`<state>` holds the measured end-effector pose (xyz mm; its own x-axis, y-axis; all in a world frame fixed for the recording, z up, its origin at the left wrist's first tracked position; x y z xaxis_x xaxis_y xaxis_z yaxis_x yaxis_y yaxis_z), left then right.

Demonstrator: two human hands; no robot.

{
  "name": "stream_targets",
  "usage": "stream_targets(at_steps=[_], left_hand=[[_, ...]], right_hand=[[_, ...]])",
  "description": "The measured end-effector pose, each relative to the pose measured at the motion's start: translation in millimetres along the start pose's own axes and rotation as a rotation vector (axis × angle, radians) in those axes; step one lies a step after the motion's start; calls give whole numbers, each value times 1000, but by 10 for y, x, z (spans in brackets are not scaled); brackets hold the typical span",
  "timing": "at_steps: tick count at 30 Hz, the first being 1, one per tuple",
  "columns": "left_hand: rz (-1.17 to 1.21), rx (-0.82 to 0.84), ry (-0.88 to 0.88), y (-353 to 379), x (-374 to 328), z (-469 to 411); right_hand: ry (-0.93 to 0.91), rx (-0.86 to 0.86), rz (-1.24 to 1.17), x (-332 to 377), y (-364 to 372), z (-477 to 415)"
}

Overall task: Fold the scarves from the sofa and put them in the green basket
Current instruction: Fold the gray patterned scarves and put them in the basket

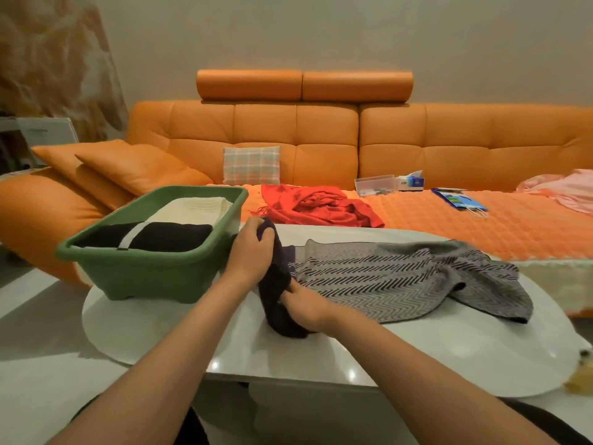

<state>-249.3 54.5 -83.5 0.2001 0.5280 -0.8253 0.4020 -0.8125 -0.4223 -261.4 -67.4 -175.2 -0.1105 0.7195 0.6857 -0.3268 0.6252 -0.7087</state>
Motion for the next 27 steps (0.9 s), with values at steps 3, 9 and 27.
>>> stream_targets(at_steps=[3,9,27], left_hand=[[41,55,93,208,-242,-84],[27,292,215,894,-619,-10],[-389,300,470,1376,5,341]], right_hand=[[66,-90,-277,-98,-398,-23],[302,-309,-753,-746,-1419,191],[300,-534,118,-1229,-1734,302]])
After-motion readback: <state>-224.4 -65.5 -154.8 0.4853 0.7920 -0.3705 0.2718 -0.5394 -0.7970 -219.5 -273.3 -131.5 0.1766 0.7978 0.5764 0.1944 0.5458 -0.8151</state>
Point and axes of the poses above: each hand's wrist, its own z-axis away from the middle knuckle, its own y-axis out of the palm, x = y × z, the point moved 5 cm from there along -z, towards the middle knuckle, and after that the axes turned 3 degrees about -x, right-handed, at the moved point
